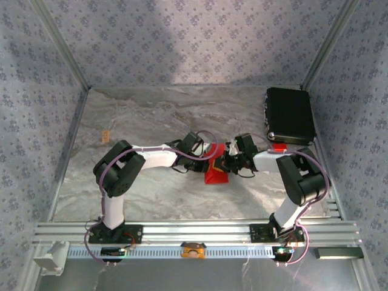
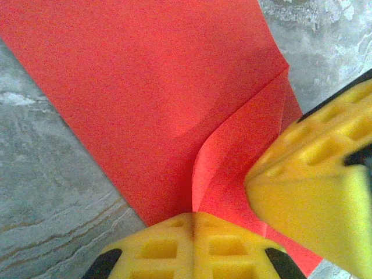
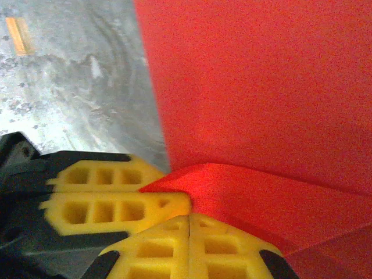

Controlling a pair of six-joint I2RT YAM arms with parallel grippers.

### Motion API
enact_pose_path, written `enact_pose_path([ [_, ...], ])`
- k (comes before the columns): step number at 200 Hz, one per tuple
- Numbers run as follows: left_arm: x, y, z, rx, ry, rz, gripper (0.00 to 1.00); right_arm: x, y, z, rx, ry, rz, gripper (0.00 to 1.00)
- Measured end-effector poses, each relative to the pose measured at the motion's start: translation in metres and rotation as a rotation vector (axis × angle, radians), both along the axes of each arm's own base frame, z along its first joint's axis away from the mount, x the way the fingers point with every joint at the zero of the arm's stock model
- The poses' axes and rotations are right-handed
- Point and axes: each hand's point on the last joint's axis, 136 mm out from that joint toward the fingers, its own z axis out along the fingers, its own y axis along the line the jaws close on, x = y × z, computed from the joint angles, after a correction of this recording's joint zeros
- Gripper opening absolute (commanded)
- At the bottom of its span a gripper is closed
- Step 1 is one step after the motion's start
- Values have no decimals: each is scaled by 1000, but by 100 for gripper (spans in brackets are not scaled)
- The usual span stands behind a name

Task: Fold a paper plane with a square sheet of paper (pick it up from the middle)
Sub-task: Fold the triangle a second time at the center of the table.

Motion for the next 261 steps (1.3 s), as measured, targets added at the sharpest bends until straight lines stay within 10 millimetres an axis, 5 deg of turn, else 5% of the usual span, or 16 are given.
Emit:
enact_pose_path([
  [60,0,0,0,0,0,1,12,-4,-9,-14,8,9,-14,0],
  [99,0,-1,7,-13,2,16,39,-4,-9,-13,21,6,-13,0],
  [122,6,3,22,-23,-7,63,43,-3,-10,-13,21,7,-18,0],
  [178,2,-8,70,-171,21,114,11,-2,-11,-13,22,7,-20,0],
  [261,-34,-31,31,-148,251,21,4,-2,-11,-13,22,6,-21,0],
])
